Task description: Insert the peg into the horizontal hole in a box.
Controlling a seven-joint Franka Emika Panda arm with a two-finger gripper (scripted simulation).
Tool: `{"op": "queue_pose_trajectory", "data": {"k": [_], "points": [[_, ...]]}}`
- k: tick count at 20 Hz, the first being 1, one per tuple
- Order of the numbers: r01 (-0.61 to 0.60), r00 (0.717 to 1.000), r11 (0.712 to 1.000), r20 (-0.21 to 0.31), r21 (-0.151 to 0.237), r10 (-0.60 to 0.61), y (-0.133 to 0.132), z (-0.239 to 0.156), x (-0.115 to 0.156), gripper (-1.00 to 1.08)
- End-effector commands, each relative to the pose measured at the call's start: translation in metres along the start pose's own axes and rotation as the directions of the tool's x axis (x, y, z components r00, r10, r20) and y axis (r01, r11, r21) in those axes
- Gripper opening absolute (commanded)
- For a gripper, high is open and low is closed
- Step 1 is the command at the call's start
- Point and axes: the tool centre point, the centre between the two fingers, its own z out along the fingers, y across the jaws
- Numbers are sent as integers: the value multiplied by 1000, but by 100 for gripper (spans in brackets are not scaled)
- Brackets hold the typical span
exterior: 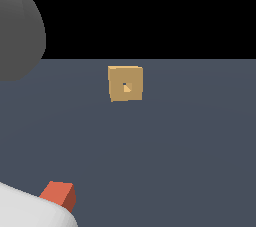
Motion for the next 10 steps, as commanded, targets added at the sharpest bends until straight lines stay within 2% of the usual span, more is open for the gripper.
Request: {"op": "queue_pose_trajectory", "data": {"k": [1, 6, 10], "points": [[0, 1000, 1000, 0, 0, 0, 0, 0, 0, -100], [3, 1000, 1000, 0, 0, -3, 1, 0, 4, -100], [15, 1000, 1000, 0, 0, -15, 7, -2, 20, -100]]}}
